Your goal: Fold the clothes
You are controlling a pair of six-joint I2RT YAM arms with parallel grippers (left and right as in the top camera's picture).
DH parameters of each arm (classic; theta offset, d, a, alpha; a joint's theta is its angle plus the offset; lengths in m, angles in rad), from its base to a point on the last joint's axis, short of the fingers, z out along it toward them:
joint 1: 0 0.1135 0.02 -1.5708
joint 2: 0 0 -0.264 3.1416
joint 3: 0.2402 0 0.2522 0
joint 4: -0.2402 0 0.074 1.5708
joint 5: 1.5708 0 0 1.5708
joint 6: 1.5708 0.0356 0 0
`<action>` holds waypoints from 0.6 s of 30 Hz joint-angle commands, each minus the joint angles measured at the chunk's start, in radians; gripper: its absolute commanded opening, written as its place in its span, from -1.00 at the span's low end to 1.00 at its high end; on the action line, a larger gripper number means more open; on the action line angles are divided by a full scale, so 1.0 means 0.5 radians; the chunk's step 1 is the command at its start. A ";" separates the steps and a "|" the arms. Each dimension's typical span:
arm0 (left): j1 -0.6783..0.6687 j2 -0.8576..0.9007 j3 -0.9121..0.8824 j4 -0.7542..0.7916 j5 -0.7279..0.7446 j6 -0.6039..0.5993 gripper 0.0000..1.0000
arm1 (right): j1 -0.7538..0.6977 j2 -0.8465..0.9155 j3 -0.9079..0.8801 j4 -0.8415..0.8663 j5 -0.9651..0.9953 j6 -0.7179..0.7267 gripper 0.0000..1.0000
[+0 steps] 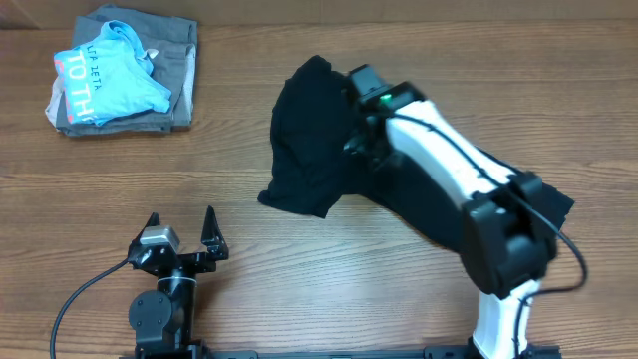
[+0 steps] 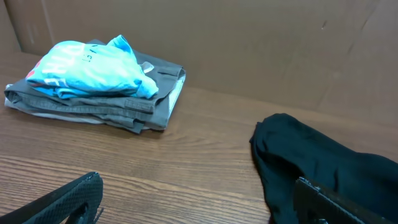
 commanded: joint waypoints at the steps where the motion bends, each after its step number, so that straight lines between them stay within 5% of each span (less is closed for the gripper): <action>1: -0.011 -0.016 -0.007 0.000 -0.012 0.002 1.00 | -0.038 -0.388 0.011 -0.153 0.242 0.153 0.42; 2: -0.011 -0.015 -0.007 -0.001 -0.013 0.002 1.00 | -0.038 -0.458 0.011 -0.236 0.316 0.203 0.47; 4: -0.011 -0.015 -0.007 -0.001 -0.012 0.002 1.00 | -0.038 -0.577 0.011 -0.380 0.426 0.293 1.00; 10: -0.011 -0.016 -0.007 -0.001 -0.013 0.002 1.00 | -0.155 -0.810 0.008 -0.671 0.534 0.439 1.00; 18: -0.011 -0.015 -0.007 -0.001 -0.012 0.002 1.00 | -0.714 -0.835 -0.037 -1.036 0.321 0.407 1.00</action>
